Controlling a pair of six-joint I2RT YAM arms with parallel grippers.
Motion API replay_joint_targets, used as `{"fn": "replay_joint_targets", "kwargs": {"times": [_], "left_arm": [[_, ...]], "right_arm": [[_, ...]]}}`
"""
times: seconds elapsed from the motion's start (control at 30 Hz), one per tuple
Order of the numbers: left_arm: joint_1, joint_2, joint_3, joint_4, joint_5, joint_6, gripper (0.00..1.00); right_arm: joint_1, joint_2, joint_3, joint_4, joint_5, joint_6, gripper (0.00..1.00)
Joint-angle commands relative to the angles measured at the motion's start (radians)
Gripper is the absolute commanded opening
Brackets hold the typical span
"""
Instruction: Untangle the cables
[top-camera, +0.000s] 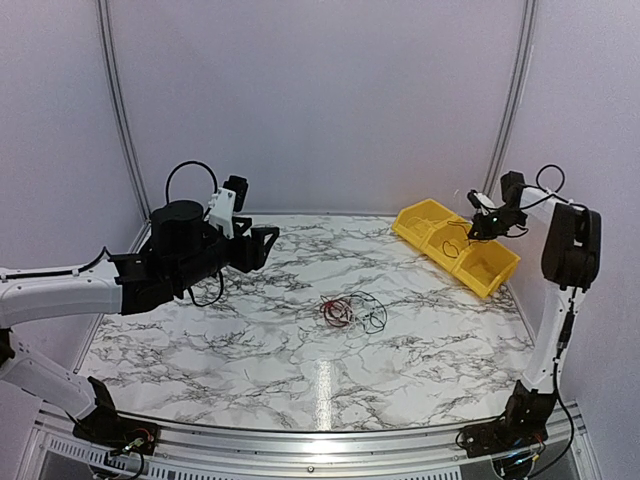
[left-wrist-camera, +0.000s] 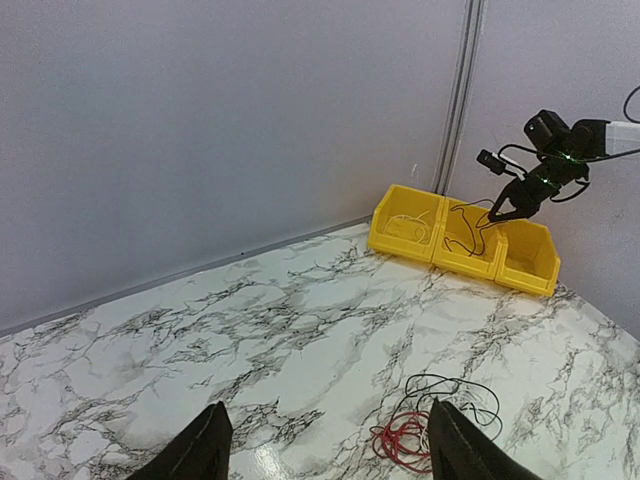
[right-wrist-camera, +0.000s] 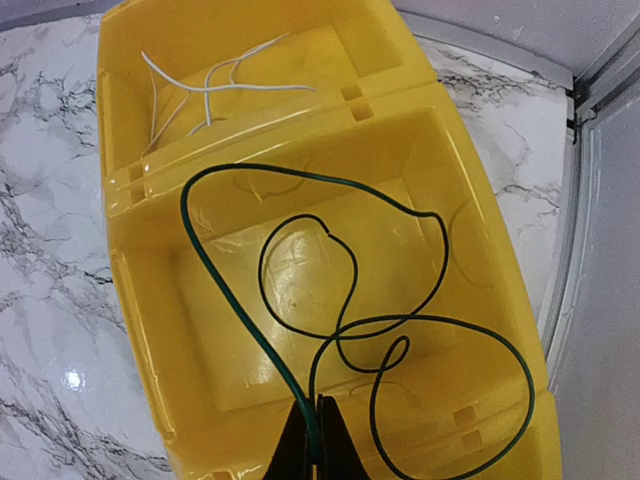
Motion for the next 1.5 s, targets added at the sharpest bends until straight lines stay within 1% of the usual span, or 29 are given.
{"fn": "replay_joint_targets", "kwargs": {"times": [0.0, 0.33, 0.53, 0.67, 0.77, 0.97, 1.1, 1.27, 1.47], "left_arm": [[-0.006, 0.006, -0.008, 0.027, -0.011, 0.014, 0.7], [-0.005, 0.005, -0.008, 0.027, -0.01, 0.015, 0.7], [-0.009, 0.002, -0.009, 0.027, -0.008, 0.015, 0.7], [-0.01, 0.002, -0.009, 0.027, -0.008, 0.017, 0.7], [-0.011, 0.001, -0.009, 0.027, -0.008, 0.017, 0.7], [-0.011, 0.001, -0.008, 0.027, -0.006, 0.018, 0.7], [-0.012, 0.004, -0.008, 0.027, -0.004, 0.017, 0.7], [-0.014, 0.004, -0.009, 0.027, -0.005, 0.019, 0.7], [-0.015, 0.004, -0.009, 0.027, -0.002, 0.019, 0.7]], "right_arm": [[0.053, 0.043, 0.12, -0.109, 0.136, -0.082, 0.0], [0.106, 0.134, 0.218, -0.144, 0.268, -0.123, 0.0], [0.11, 0.199, 0.296, -0.209, 0.281, -0.13, 0.0], [0.114, 0.198, 0.298, -0.237, 0.299, -0.139, 0.0], [0.116, 0.175, 0.277, -0.256, 0.304, -0.147, 0.12], [0.127, 0.076, 0.215, -0.253, 0.305, -0.148, 0.26], [0.152, 0.036, 0.214, -0.273, 0.343, -0.158, 0.31], [0.186, 0.016, 0.225, -0.273, 0.364, -0.168, 0.32], [0.196, 0.051, 0.273, -0.231, 0.367, -0.162, 0.36]]}}
